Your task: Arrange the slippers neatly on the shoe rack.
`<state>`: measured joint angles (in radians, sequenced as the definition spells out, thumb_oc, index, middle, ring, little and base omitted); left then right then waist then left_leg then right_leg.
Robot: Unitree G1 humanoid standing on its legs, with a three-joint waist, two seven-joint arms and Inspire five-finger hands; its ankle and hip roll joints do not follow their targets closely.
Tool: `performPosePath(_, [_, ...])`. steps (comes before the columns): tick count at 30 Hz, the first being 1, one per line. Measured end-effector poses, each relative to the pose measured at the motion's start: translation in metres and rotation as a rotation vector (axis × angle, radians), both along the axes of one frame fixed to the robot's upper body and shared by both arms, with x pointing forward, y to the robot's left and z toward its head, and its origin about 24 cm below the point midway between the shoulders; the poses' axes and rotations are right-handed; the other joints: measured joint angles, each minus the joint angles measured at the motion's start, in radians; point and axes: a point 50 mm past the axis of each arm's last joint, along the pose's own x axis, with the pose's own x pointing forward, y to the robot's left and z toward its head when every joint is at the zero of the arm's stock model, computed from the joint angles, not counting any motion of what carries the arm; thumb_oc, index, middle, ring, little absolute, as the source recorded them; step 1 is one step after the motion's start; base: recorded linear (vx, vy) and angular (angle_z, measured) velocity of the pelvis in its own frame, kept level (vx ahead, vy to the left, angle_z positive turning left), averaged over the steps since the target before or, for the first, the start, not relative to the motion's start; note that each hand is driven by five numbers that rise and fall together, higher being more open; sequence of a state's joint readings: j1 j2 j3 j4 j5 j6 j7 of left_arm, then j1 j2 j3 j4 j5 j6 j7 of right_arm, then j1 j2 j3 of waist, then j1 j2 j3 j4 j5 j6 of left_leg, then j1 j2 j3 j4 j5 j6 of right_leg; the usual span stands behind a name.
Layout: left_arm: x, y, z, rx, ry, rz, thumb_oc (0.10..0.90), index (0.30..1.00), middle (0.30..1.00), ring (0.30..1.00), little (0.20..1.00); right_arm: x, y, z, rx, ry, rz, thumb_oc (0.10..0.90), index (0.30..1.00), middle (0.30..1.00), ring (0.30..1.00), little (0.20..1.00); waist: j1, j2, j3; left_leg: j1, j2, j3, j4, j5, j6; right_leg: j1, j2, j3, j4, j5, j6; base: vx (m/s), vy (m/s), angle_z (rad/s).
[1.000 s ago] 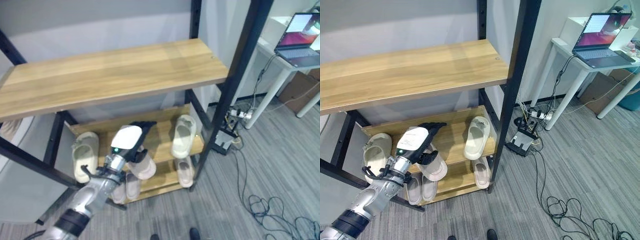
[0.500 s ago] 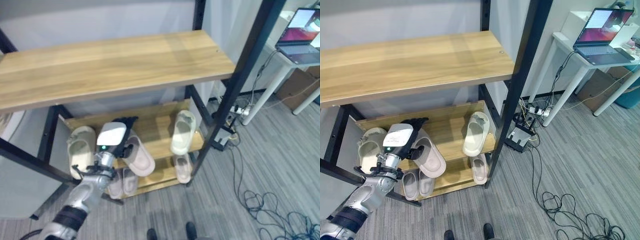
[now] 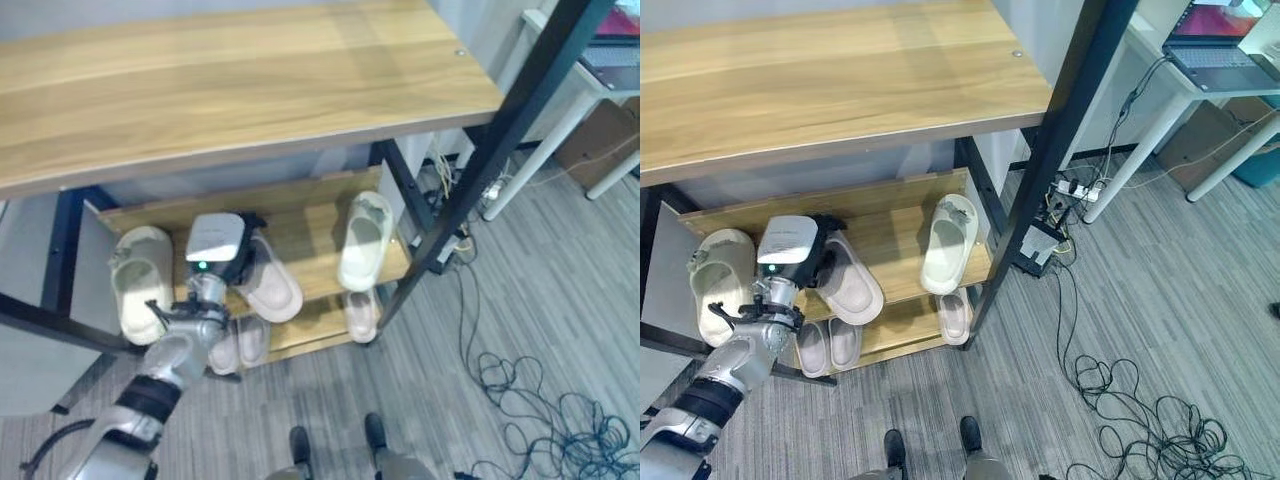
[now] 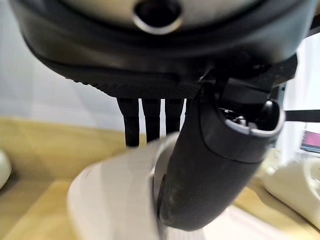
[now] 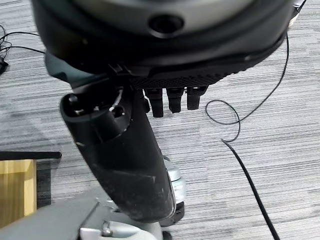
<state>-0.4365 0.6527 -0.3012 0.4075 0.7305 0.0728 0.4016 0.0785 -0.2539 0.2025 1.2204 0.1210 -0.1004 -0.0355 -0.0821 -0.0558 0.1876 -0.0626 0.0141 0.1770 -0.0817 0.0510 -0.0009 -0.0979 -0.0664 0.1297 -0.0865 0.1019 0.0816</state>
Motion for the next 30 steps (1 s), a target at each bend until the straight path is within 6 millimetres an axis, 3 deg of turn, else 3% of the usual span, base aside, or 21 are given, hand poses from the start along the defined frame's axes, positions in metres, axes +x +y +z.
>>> performPosePath(8, [-0.002,0.013,0.0,-0.026,0.003,0.072,0.4,0.3,0.3,0.3,0.3,0.002,0.0,0.0,0.005,-0.002,0.005,0.8,0.9,0.9,0.9,0.9,0.008,0.002,0.012,0.03,0.001,0.003,-0.001,-0.004,-0.002,0.028,0.001,-0.001,0.0,0.0,0.0,0.0,0.001,-0.02])
performPosePath(12, [-0.019,0.008,-0.007,-0.058,0.01,0.027,0.4,0.3,0.3,0.3,0.3,0.004,0.0,0.001,0.006,-0.008,0.007,0.8,0.9,0.9,0.9,0.9,0.004,0.004,0.017,0.041,0.003,0.003,-0.005,-0.015,-0.013,0.038,-0.002,-0.002,-0.007,-0.006,-0.001,-0.01,0.002,-0.01])
performPosePath(16, [-0.067,-0.023,-0.021,-0.161,0.02,-0.197,0.4,0.3,0.3,0.3,0.3,-0.006,-0.001,0.0,0.011,-0.005,-0.014,0.8,0.9,0.9,0.9,0.9,0.02,0.014,0.023,0.053,0.001,0.001,0.0,-0.009,-0.003,0.053,-0.001,-0.003,0.0,-0.006,-0.001,-0.05,-0.015,0.02])
performPosePath(19, [-0.086,-0.034,-0.033,-0.195,0.094,-0.303,0.4,0.3,0.3,0.3,0.3,-0.004,0.0,0.0,0.008,-0.001,-0.023,0.8,0.9,0.9,0.9,0.9,0.041,0.018,0.027,0.078,0.004,-0.004,0.0,-0.01,-0.003,0.076,-0.001,-0.006,-0.001,-0.011,0.0,-0.01,-0.037,0.05])
performPosePath(23, [-0.095,-0.047,-0.044,-0.379,0.167,-0.361,0.4,0.3,0.3,0.3,0.3,-0.007,-0.002,0.0,-0.014,0.018,-0.034,0.8,0.9,0.9,0.9,0.9,0.072,0.03,0.025,0.107,-0.001,-0.018,0.0,-0.022,-0.019,0.108,-0.002,-0.012,-0.008,-0.033,-0.001,-0.04,-0.042,0.11])
performPosePath(30, [-0.092,-0.065,-0.058,-0.387,0.31,-0.462,0.4,0.3,0.3,0.3,0.3,-0.011,-0.008,0.0,-0.027,0.036,-0.055,0.8,0.9,0.9,0.9,0.9,0.083,0.05,0.022,0.134,-0.007,-0.018,0.0,-0.021,-0.004,0.136,-0.007,-0.008,-0.007,-0.025,-0.005,0.0,0.005,0.0])
